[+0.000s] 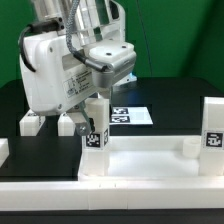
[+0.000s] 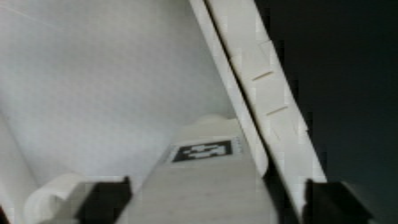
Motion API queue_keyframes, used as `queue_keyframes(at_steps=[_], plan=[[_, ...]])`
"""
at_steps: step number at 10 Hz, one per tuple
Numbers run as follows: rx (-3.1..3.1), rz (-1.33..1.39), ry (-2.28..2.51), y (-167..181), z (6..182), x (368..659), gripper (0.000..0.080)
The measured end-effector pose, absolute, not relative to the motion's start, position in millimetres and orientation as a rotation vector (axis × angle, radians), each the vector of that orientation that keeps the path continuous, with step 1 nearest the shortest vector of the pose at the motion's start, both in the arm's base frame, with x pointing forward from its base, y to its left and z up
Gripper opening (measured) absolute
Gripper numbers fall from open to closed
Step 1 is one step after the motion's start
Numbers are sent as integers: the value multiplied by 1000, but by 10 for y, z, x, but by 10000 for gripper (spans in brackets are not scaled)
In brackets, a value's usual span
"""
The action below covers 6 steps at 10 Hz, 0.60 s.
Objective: Assemble desk
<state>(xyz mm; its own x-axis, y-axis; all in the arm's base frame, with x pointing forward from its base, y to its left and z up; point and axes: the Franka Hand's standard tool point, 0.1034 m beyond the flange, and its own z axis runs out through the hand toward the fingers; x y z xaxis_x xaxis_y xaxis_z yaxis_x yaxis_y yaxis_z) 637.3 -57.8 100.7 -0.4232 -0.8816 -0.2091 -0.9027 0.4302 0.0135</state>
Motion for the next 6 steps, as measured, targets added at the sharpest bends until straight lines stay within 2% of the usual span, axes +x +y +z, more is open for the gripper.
queue_keyframes(at_steps=[1,4,6], plan=[[-1611,187,2472,-535,1123,6389,612],[-1634,209,2401,-341,1565,6387,647],[-1640,194,2399,-365,1522,6388,649]])
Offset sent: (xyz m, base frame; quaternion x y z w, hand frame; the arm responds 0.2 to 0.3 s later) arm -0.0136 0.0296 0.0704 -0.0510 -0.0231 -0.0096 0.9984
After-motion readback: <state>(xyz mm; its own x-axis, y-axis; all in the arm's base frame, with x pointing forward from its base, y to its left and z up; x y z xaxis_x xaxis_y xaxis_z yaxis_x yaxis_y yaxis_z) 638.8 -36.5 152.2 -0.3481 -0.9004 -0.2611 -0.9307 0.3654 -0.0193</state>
